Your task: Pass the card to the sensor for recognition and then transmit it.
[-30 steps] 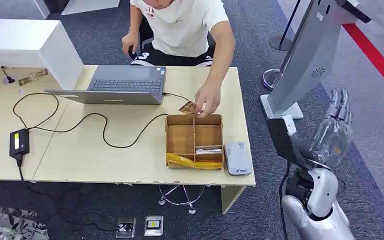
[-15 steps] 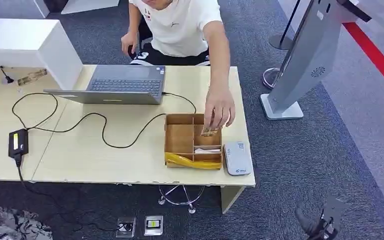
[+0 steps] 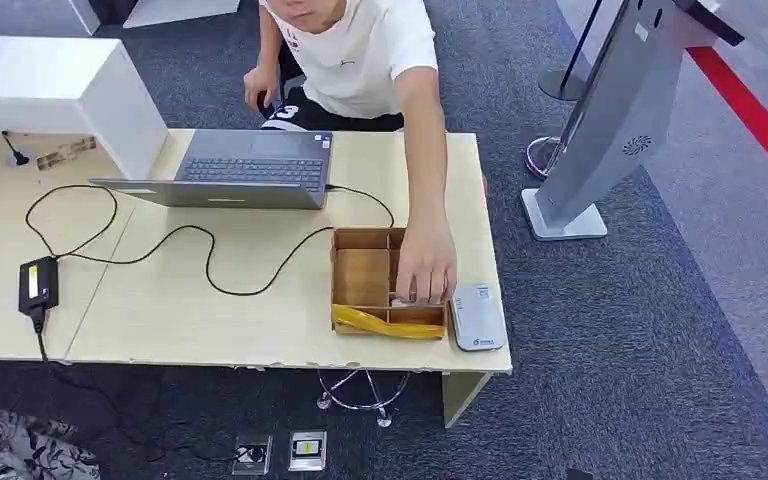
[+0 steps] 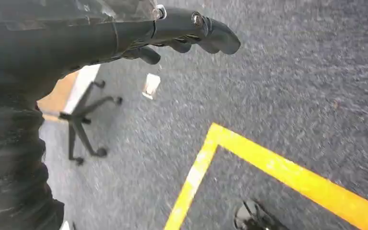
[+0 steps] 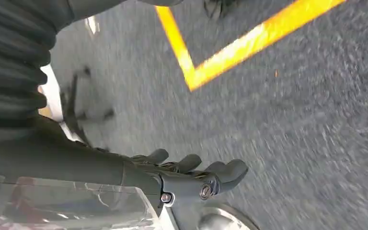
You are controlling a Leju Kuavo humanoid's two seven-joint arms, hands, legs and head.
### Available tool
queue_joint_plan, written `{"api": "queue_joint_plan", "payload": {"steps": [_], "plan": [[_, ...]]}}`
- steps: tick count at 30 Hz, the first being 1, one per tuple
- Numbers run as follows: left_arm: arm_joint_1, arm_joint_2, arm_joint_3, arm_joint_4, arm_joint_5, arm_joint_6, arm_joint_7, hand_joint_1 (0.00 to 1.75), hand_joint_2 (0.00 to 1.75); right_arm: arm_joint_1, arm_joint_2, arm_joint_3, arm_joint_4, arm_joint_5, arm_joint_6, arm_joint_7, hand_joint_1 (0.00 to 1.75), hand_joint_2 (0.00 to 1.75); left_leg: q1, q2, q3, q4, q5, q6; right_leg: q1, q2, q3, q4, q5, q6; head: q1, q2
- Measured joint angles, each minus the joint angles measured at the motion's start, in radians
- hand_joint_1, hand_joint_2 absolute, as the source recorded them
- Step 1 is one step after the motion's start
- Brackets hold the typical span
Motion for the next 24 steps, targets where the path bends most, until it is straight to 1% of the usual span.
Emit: {"api": "queue_joint_plan", "payload": {"steps": [3,6,8,11,13,15,24], "plan": [[-0.008,0.004,-0.006,0.032,-0.062,0.000,0.055,0.00,1.75,0.000,0.003,0.047,0.025,0.069,0.011,-0.048,0.00,1.75,0.000,0.000,0.000,0.000,0.000,0.000,0.000,0.001,0.000,0.000,0.000,0.000,0.000,0.000],[-0.013,0.032,-0.026,0.060,-0.109,0.000,0.100,0.00,1.75,-0.001,0.009,0.104,0.040,0.120,0.034,-0.087,0.00,1.75,0.000,0.000,0.001,0.000,0.000,0.000,0.000,0.000,0.000,0.000,0.000,0.000,0.000,0.000],[-0.021,0.055,-0.037,0.074,-0.140,0.000,0.119,0.00,1.75,-0.005,0.009,0.149,0.046,0.142,0.037,-0.079,0.00,1.75,0.001,0.000,0.000,0.000,0.000,-0.001,0.000,0.000,0.000,0.000,0.000,0.000,0.000,0.000],[-0.031,0.073,-0.064,0.091,-0.170,0.000,0.090,0.00,1.75,-0.017,0.011,0.205,0.048,0.112,0.038,-0.077,0.00,1.75,0.001,0.000,0.001,0.000,0.001,-0.001,0.001,0.000,0.000,0.001,0.000,0.000,0.000,0.000],[-0.037,0.076,-0.082,0.098,-0.195,0.000,0.084,0.00,1.75,-0.025,0.011,0.226,0.048,0.069,0.053,-0.088,0.00,1.75,0.001,0.000,0.001,0.000,0.001,-0.001,0.000,0.000,0.000,0.001,0.000,0.000,0.000,0.000],[-0.039,0.076,-0.090,0.099,-0.223,0.000,0.083,0.00,1.75,-0.026,0.012,0.240,0.049,0.029,0.051,-0.101,0.00,1.75,0.000,0.000,0.001,0.000,0.001,-0.001,0.000,0.001,0.000,0.001,0.000,0.000,0.001,0.000],[-0.038,0.045,-0.107,0.102,-0.233,0.000,0.059,0.00,1.75,-0.020,0.017,0.293,0.064,-0.020,0.046,-0.121,0.00,1.75,-0.001,0.000,0.001,0.000,0.000,0.000,-0.001,0.000,0.000,0.000,0.000,0.000,0.000,0.000]]}}
